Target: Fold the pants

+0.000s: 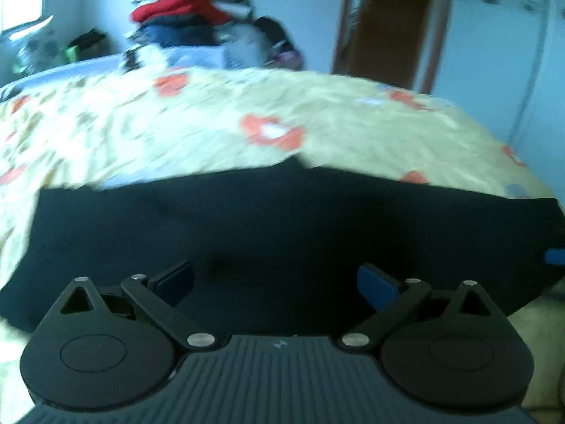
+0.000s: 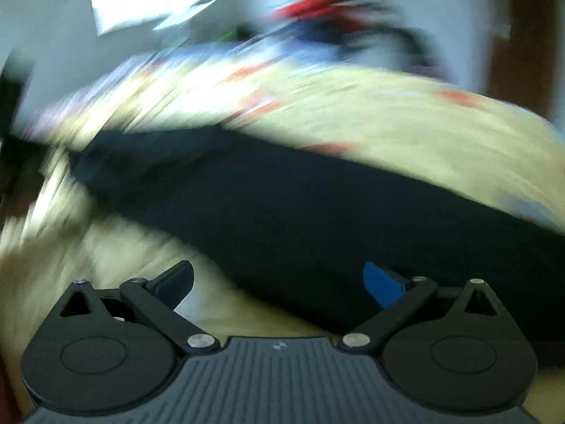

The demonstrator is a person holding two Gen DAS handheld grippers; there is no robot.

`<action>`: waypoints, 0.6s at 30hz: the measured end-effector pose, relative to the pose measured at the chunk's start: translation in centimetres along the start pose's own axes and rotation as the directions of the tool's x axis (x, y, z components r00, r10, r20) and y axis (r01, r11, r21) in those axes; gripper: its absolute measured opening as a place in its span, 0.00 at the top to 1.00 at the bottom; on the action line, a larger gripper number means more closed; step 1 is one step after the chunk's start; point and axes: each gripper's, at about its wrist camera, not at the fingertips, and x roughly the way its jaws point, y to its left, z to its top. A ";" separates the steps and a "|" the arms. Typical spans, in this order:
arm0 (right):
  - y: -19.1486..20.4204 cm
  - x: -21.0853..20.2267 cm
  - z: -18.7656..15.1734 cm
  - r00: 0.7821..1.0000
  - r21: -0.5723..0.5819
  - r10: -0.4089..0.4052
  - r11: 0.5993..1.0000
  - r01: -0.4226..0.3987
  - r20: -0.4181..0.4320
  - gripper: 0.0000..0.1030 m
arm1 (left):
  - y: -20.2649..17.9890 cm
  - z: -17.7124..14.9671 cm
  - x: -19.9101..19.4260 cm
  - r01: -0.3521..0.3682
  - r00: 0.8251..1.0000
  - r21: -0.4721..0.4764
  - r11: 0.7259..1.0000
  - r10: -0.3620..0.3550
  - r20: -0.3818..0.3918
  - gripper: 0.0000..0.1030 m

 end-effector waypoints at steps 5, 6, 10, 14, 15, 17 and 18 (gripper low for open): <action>-13.5 -8.2 -5.3 0.958 0.675 -0.252 0.732 0.096 0.137 0.00 | -5.0 -0.7 2.3 -0.019 1.000 0.128 0.992 0.019 -0.001 0.02; -15.4 -9.4 -6.8 0.951 0.757 -0.260 0.652 0.045 0.168 0.00 | -5.4 -1.1 2.7 -0.023 1.000 0.138 0.990 0.025 -0.007 0.02; -19.5 -10.8 -10.0 0.920 0.849 -0.214 0.494 -0.187 0.327 0.00 | -6.1 -2.7 3.5 -0.028 0.999 0.146 0.989 0.031 -0.020 0.00; -20.3 -8.3 -8.2 0.926 0.828 -0.193 0.530 -0.181 0.326 0.00 | -6.1 -2.8 3.5 -0.031 0.999 0.147 0.989 0.034 -0.013 0.00; -20.4 -7.9 -7.8 0.926 0.825 -0.201 0.539 -0.169 0.321 0.00 | -6.0 -2.8 3.6 -0.030 0.999 0.144 0.989 0.033 -0.014 0.00; -20.9 -7.1 -7.3 0.920 0.824 -0.217 0.542 -0.164 0.326 0.00 | -6.0 -2.7 3.6 -0.032 0.999 0.142 0.989 0.034 -0.010 0.00; -20.7 -7.7 -7.2 0.912 0.828 -0.240 0.537 -0.160 0.332 0.00 | -6.0 -2.8 3.6 -0.035 0.999 0.144 0.989 0.037 -0.005 0.00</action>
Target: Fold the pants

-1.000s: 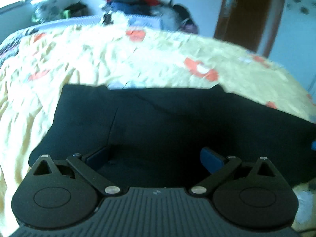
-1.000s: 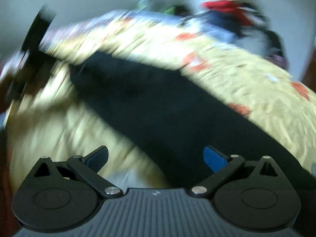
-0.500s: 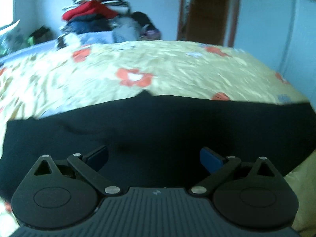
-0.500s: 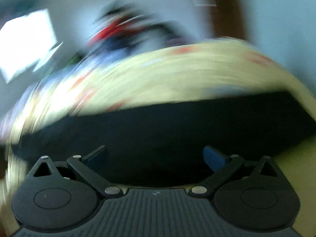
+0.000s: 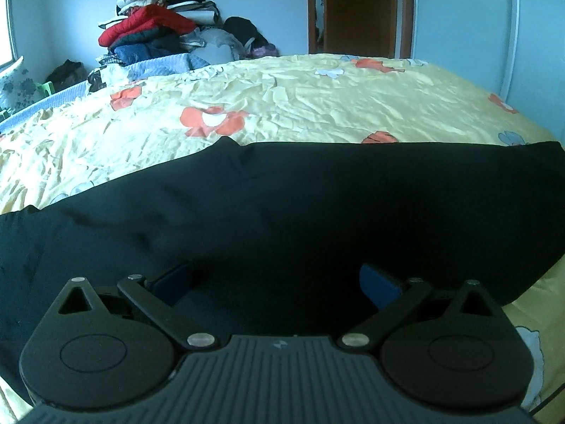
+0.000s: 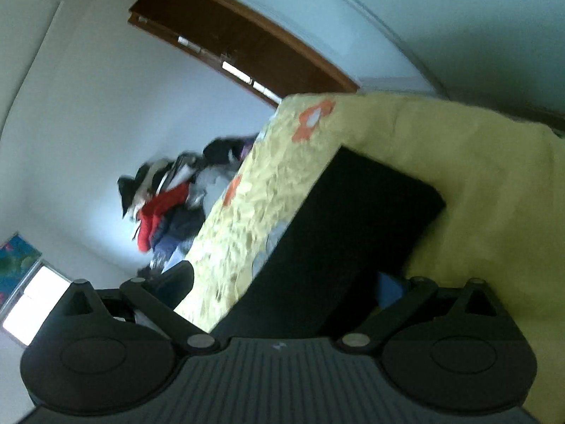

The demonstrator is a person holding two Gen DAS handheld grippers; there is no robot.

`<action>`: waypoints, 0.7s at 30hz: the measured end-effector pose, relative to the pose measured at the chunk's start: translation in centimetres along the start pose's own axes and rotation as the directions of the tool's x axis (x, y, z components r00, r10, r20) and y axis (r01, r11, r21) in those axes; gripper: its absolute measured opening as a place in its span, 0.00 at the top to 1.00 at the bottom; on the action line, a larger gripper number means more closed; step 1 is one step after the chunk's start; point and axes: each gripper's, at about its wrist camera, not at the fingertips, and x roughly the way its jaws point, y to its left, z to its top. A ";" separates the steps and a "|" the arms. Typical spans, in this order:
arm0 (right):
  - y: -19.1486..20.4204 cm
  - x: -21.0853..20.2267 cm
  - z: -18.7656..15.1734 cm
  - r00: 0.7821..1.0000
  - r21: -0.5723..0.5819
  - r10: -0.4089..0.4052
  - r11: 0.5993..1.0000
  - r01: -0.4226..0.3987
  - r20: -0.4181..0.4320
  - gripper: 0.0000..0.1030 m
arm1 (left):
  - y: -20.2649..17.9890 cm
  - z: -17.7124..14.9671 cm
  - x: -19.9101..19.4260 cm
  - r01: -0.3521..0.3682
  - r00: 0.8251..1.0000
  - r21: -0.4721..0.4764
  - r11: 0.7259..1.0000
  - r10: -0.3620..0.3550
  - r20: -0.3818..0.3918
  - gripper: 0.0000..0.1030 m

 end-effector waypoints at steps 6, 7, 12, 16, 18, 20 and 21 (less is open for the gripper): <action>-0.1 0.9 1.4 0.995 -0.017 -0.051 0.998 0.052 0.082 0.04 | -0.2 -0.4 -0.1 -0.012 0.999 0.005 1.000 0.012 0.034 0.00; 0.0 1.4 1.5 0.997 -0.018 -0.046 0.999 0.047 0.055 0.09 | -0.2 -0.4 -0.1 -0.010 0.999 0.004 1.000 0.010 0.034 0.00; 0.6 2.3 1.4 0.995 -0.067 -0.092 0.994 0.090 -0.032 0.32 | -0.3 -0.6 -0.1 -0.012 0.999 0.004 1.000 0.012 0.047 0.00; 0.8 0.1 2.3 0.983 -0.009 -0.186 0.983 0.186 0.008 0.27 | -0.3 -0.8 -0.1 -0.011 0.998 0.002 1.000 0.011 0.061 0.00; 0.7 -1.3 2.0 0.985 0.012 -0.170 0.985 0.170 0.005 0.19 | -0.2 -0.9 -0.1 -0.010 0.998 -0.003 1.000 0.010 0.064 0.00; 0.3 -2.5 1.3 0.985 0.043 -0.164 0.985 0.166 -0.045 0.05 | -0.3 -1.0 -0.1 -0.009 0.998 -0.005 1.000 0.009 0.068 0.00; 0.3 -2.6 1.1 0.983 0.067 -0.165 0.983 0.171 -0.086 0.01 | -0.2 -1.0 -0.1 -0.008 0.998 -0.007 1.000 0.008 0.069 0.00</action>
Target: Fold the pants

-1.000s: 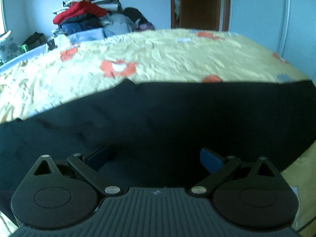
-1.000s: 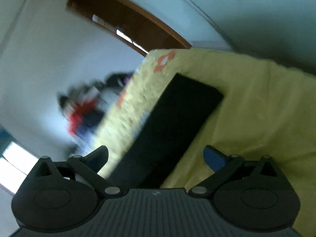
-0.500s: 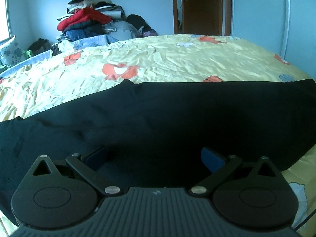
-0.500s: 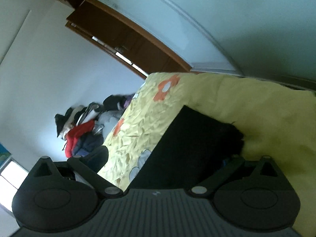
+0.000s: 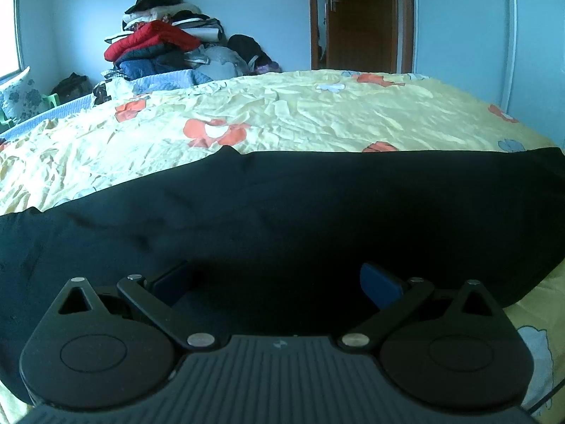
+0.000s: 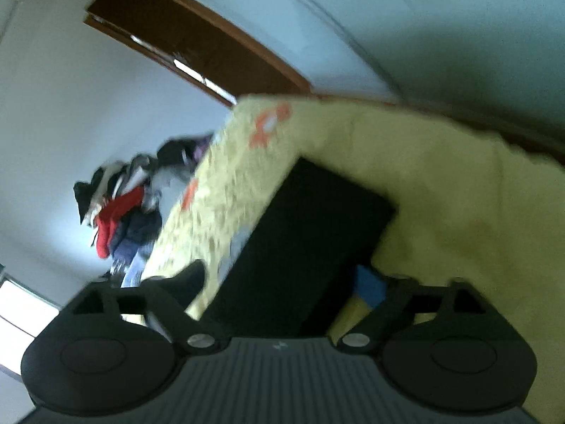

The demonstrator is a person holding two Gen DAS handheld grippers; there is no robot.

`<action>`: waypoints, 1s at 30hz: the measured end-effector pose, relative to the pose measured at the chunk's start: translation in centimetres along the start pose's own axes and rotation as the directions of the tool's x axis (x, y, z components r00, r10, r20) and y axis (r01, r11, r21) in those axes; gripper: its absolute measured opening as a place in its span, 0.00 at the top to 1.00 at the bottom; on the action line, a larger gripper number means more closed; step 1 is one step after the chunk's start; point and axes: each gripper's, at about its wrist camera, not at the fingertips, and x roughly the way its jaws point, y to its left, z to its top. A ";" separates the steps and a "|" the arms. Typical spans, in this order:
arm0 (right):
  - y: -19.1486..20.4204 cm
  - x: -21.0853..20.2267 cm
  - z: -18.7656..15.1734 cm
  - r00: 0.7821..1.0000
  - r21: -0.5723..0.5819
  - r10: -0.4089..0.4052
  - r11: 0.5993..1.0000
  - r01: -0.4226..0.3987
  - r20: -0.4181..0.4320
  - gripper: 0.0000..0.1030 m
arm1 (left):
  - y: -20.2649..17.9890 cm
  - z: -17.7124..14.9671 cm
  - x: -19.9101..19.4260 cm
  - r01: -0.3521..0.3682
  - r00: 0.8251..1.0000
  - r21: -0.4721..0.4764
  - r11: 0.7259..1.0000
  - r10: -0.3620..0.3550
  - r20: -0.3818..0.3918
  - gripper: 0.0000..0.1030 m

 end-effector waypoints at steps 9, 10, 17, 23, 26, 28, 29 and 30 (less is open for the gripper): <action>3.4 2.1 -0.7 0.981 -0.105 -0.159 0.983 0.148 -0.109 0.00 | 0.3 -0.2 -0.1 0.012 1.000 -0.016 1.000 -0.012 0.005 0.00; 3.6 2.4 -0.8 0.984 -0.132 -0.158 0.980 0.147 -0.079 0.00 | 0.3 -0.2 -0.1 0.011 1.000 -0.016 1.000 -0.011 0.005 0.00; 2.4 3.6 -1.1 0.990 -0.298 -0.052 0.950 0.089 0.128 0.00 | 0.3 -0.2 -0.1 0.012 1.000 -0.016 1.000 -0.012 0.005 0.00; 1.2 3.7 0.0 0.989 -0.250 0.033 0.968 0.004 0.143 0.00 | 0.3 -0.2 -0.1 0.012 1.000 -0.016 1.000 -0.012 0.005 0.00; 2.5 4.5 0.0 0.994 -0.365 -0.016 0.929 0.056 0.113 0.15 | 0.3 -0.2 -0.1 0.012 1.000 -0.016 1.000 -0.012 0.005 0.00; 3.6 5.3 -0.2 0.988 -0.444 -0.104 0.884 0.144 0.115 0.72 | 0.3 -0.2 -0.1 0.012 1.000 -0.016 1.000 -0.012 0.005 0.00; 3.7 5.7 -0.2 0.981 -0.450 -0.150 0.873 0.189 0.121 0.86 | 0.3 -0.2 -0.1 0.012 1.000 -0.016 1.000 -0.012 0.005 0.00; 3.4 5.9 0.1 0.979 -0.434 -0.161 0.879 0.199 0.123 0.87 | 0.3 -0.2 -0.1 0.012 1.000 -0.016 1.000 -0.012 0.005 0.00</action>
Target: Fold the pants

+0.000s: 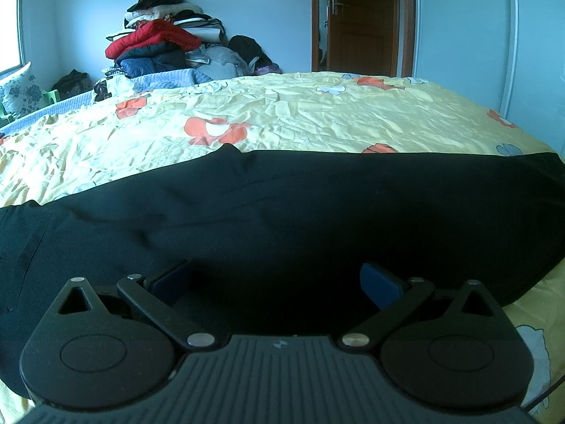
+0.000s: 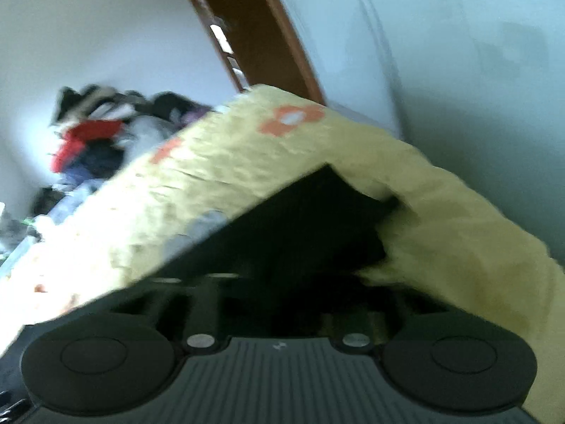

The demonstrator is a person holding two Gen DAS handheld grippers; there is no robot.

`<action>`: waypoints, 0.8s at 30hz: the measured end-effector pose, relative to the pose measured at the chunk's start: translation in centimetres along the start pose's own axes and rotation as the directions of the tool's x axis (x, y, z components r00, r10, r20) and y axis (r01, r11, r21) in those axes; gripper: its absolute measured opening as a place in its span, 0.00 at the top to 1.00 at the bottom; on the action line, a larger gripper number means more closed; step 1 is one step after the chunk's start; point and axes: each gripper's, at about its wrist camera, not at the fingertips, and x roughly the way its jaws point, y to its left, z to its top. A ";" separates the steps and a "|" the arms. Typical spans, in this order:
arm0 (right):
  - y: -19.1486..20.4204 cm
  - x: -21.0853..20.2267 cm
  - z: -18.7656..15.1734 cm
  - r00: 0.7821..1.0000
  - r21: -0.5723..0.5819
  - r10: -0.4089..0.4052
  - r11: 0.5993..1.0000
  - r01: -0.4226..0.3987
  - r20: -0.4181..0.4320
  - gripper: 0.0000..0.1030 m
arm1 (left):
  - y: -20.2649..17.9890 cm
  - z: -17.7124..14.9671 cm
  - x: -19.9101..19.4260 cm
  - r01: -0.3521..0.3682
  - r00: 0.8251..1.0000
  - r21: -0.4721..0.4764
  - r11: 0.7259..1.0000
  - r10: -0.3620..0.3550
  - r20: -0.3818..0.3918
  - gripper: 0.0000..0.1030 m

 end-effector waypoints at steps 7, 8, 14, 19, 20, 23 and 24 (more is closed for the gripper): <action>2.9 -0.6 -0.6 0.992 -0.288 -0.101 0.950 0.118 0.073 0.93 | 0.0 0.0 -0.1 0.000 1.000 -0.001 1.000 0.000 0.004 0.00; 4.4 -1.1 -0.9 0.982 -0.385 -0.137 0.906 0.178 0.131 0.93 | 0.0 0.0 -0.3 -0.004 1.000 -0.002 1.000 0.004 0.011 0.01; 8.2 -6.1 0.8 0.944 -0.499 -0.120 0.824 0.267 0.308 0.93 | -0.4 0.3 -1.7 0.018 0.997 0.011 1.000 -0.019 0.077 0.00; 3.7 -1.9 -0.1 0.983 -0.366 -0.171 0.913 0.181 0.060 0.93 | -0.5 0.1 -0.8 0.022 1.000 0.023 0.999 -0.022 0.016 0.00; 2.7 -1.5 -0.3 0.987 -0.308 -0.158 0.938 0.157 0.021 0.93 | -0.3 0.3 -0.9 0.031 0.999 0.014 0.999 -0.032 0.015 0.01; 1.1 -1.6 -0.5 0.994 -0.177 -0.105 0.979 0.104 0.003 0.75 | 0.6 0.9 -1.3 0.048 0.999 -0.042 0.998 -0.047 0.018 0.01; 0.4 -1.3 -0.1 0.997 -0.127 -0.075 0.989 0.073 -0.005 0.53 | 0.9 1.3 -1.3 0.052 0.998 -0.066 0.996 -0.051 0.024 0.00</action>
